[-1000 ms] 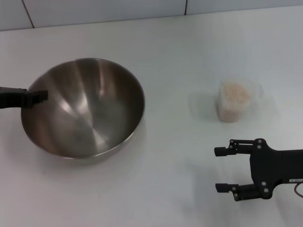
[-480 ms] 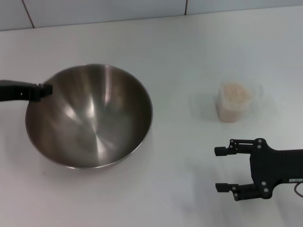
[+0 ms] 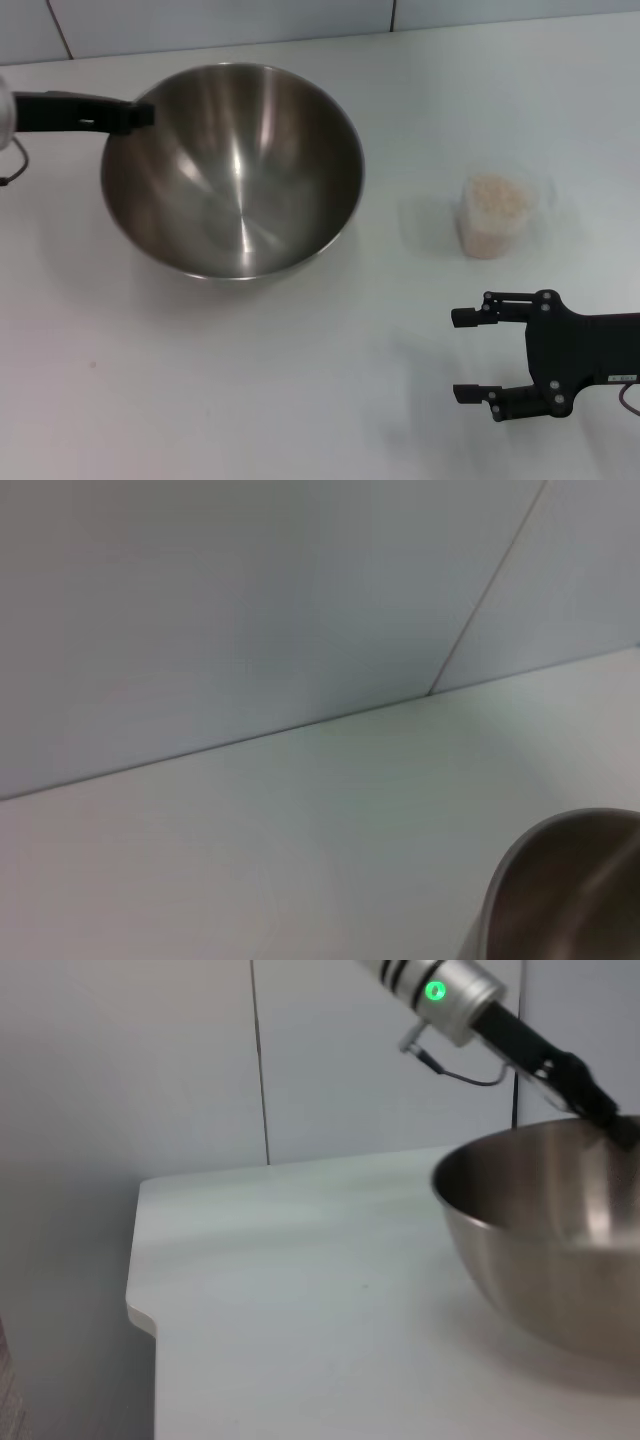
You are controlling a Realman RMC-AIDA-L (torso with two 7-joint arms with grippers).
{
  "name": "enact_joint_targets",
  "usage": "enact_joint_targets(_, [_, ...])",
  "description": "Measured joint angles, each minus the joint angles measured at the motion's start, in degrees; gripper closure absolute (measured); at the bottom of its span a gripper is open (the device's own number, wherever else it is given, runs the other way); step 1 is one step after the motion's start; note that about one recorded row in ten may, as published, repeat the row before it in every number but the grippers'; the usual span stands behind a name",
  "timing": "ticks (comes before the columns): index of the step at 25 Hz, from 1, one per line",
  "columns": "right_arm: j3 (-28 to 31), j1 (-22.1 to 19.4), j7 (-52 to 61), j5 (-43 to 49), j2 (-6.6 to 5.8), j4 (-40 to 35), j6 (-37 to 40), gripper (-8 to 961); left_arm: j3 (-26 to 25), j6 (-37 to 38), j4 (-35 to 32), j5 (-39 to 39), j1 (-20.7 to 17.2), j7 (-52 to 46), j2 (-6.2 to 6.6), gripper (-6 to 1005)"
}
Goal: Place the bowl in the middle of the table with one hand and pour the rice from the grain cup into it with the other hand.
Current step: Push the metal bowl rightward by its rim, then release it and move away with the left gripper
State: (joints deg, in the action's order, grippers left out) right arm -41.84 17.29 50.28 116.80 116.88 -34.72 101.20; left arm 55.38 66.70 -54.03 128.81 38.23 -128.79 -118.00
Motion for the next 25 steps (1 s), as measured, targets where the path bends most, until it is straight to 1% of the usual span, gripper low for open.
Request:
enact_joint_targets(1, [0.0, 0.0, 0.0, 0.0, 0.0, 0.0, 0.0, 194, 0.25, -1.45, 2.52, 1.46, 2.12, 0.17, -0.05, 938])
enact_joint_targets(2, [0.0, 0.0, 0.0, 0.0, 0.0, 0.0, 0.0, 194, 0.25, -1.45, 2.52, 1.46, 2.12, 0.17, -0.05, 935])
enact_joint_targets(6, [0.33, -0.03, -0.02, 0.0, 0.0, 0.0, 0.0, 195, 0.39, -2.62, 5.9, 2.31, 4.26, 1.54, -0.28, 921])
enact_joint_targets(15, [0.51, -0.06, -0.06, 0.0, 0.0, 0.04, -0.65, 195, 0.42, -3.04, 6.37, 1.99, 3.7, 2.5, -0.4, 892])
enact_joint_targets(20, [0.51, -0.1, -0.09, -0.04, 0.37, 0.05, -0.98, 195, 0.37, -2.76, 5.74, 1.16, 2.89, 3.3, -0.44, 875])
enact_joint_targets(22, [0.75, -0.3, -0.09, -0.27, 0.59, 0.06, -1.38, 195, 0.36, -2.04, 5.14, -0.4, 2.41, 4.91, -0.46, 828])
enact_joint_targets(23, [1.46, -0.4, -0.03, -0.35, 0.73, 0.17, -1.54, 195, 0.35, -0.88, 3.65, -1.88, 1.65, 6.07, -0.43, 805])
enact_joint_targets(25, [4.78, -0.86, 0.15, -0.43, 1.17, 0.7, -1.79, 195, 0.35, 0.63, 1.4, -3.02, 0.47, 7.07, -0.39, 759])
